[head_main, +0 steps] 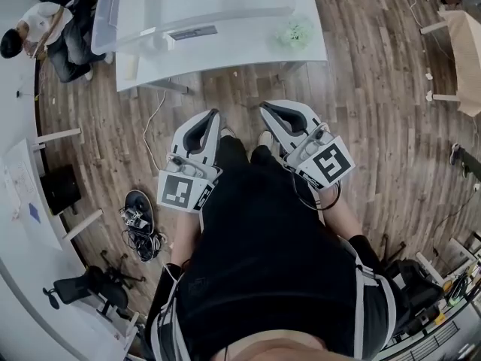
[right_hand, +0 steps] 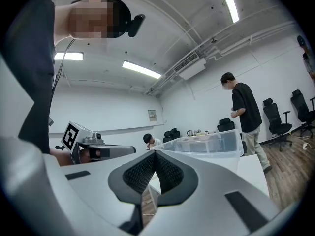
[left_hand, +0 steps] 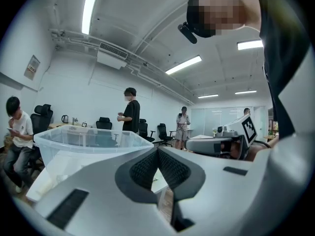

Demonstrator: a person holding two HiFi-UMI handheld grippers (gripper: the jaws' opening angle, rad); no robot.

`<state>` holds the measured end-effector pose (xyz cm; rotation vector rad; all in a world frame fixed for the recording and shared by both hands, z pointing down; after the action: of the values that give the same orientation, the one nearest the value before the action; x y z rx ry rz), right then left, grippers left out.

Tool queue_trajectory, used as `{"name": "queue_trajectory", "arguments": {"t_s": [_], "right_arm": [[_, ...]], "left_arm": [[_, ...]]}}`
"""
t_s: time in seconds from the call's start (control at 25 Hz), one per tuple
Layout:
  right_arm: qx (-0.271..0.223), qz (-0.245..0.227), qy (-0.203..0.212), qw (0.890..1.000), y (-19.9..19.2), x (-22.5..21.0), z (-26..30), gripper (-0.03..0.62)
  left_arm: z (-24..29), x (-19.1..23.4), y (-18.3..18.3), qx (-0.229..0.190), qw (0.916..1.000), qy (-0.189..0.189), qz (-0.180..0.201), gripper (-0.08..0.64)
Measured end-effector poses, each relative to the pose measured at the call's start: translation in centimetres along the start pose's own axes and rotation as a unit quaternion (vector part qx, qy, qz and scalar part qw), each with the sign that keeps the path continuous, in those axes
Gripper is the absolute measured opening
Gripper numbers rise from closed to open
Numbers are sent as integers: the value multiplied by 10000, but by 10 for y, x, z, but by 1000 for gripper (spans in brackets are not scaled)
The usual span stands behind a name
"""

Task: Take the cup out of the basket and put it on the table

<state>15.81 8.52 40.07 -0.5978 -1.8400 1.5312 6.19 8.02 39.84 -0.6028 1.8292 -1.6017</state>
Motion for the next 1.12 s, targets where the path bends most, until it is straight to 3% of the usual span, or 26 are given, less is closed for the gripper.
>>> {"name": "queue_trajectory", "arguments": {"t_s": [0.32,1.12], "right_arm": [[-31,71,-22,10000,3,-18,15,15],[-68,-53,-149,9999,49,-40,129,15]], "left_arm": [[10,16,8,-6,10000,42,48,18],[38,134,42,-162,9994,-274,136,18]]}}
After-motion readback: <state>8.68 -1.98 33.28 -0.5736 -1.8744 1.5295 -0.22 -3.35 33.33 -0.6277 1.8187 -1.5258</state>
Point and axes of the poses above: the fingertips, and each gripper's own axes: z forward along the fingers, x to its left, y out of its top, the point moved 1 cm from there along -z, backward along the fingers, and after that the axes turned 9 degrees about x, right-handed, at the moved point
